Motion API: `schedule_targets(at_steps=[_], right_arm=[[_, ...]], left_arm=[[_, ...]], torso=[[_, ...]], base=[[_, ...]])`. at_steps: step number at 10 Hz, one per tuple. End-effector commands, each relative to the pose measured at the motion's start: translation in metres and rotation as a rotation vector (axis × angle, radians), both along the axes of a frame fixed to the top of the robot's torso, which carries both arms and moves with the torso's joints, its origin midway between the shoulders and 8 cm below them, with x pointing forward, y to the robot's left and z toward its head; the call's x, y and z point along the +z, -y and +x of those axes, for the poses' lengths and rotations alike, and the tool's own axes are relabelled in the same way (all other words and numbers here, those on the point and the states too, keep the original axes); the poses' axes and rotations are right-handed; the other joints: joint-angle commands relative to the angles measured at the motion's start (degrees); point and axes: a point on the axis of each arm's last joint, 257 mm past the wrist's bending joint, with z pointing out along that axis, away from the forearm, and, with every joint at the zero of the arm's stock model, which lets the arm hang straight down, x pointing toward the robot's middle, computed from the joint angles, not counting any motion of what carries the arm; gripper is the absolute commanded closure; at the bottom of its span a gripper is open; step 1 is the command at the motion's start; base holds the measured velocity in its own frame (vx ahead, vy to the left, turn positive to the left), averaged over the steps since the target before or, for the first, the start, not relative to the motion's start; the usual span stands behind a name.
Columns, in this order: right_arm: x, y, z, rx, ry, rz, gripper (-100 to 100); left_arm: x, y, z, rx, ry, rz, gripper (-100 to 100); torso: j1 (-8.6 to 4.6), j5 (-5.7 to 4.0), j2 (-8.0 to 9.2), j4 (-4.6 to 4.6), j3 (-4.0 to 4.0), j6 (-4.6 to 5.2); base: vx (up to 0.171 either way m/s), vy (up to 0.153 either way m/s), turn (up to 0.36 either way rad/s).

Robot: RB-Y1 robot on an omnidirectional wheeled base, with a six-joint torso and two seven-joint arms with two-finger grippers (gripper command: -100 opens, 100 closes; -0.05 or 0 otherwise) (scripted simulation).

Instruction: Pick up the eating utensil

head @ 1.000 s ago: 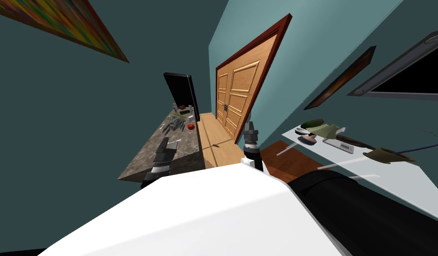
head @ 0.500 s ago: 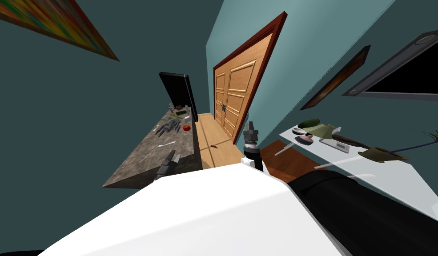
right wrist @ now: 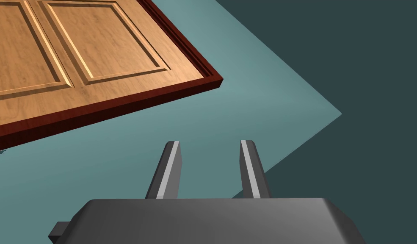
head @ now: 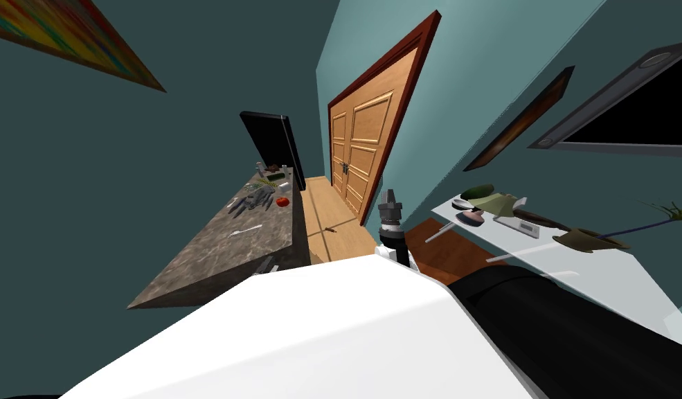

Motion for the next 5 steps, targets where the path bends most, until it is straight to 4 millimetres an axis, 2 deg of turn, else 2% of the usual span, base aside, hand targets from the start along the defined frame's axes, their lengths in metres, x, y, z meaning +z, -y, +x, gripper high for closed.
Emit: schedule_targets(at_steps=[1,2,3,4,5], right_arm=[[0.000,0.000,0.000,0.000,0.000,0.000,0],[0.000,0.000,0.000,0.000,0.000,0.000,0],[0.000,0.000,0.000,0.000,0.000,0.000,0],[0.000,0.000,0.000,0.000,0.000,0.000,0],[0.000,0.000,0.000,0.000,0.000,0.000,0]], left_arm=[[-0.032,-0.004,-0.034,-0.024,-0.118,-0.007,-100],[-0.043,-0.009,-0.045,-0.016,-0.153,-0.003,-100],[-0.060,-0.015,-0.070,-0.031,-0.229,-0.009,-100],[-0.066,-0.018,-0.078,-0.022,-0.252,-0.007,-100],[-0.084,-0.027,-0.105,-0.032,-0.334,-0.013,-100]], torso=[[0.00,0.00,0.00,0.00,0.00,0.00],[-0.07,-0.02,-0.13,-0.02,-0.07,0.00],[-0.01,-0.01,-0.14,-0.03,-0.08,-0.01],[0.01,0.00,-0.20,-0.04,-0.11,0.00],[0.11,0.01,-0.12,-0.03,-0.08,-0.01]], base=[[0.093,-0.129,-0.096],[0.084,-0.101,-0.031],[0.099,-0.098,-0.053],[0.073,-0.067,-0.028],[0.064,-0.072,-0.062]])
